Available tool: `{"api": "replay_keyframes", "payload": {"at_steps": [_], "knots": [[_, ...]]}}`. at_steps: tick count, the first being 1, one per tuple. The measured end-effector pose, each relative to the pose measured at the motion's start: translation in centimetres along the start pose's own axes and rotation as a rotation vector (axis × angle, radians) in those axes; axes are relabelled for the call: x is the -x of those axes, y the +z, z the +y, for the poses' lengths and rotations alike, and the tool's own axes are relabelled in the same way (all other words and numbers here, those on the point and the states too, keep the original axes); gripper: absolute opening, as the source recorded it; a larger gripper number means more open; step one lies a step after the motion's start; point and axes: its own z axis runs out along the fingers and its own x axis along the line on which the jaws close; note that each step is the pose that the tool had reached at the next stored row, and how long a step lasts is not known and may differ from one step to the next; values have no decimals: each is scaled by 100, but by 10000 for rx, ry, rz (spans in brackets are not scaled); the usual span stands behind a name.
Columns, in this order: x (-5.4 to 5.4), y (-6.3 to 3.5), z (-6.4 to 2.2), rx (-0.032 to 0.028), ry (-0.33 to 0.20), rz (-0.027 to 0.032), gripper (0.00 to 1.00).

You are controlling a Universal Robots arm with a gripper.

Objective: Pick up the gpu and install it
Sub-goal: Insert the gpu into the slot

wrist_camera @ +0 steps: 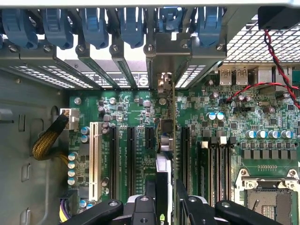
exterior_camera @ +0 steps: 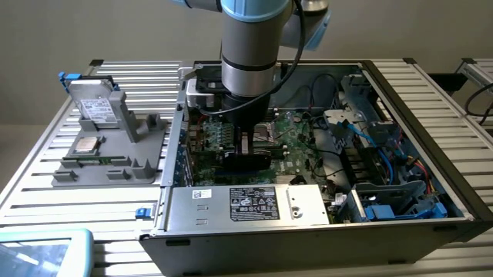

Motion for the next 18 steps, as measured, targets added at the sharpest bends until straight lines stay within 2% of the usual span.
{"api": "replay_keyframes", "payload": {"at_steps": [18], "knots": [[0,9,0,-2,0,0,27]]}}
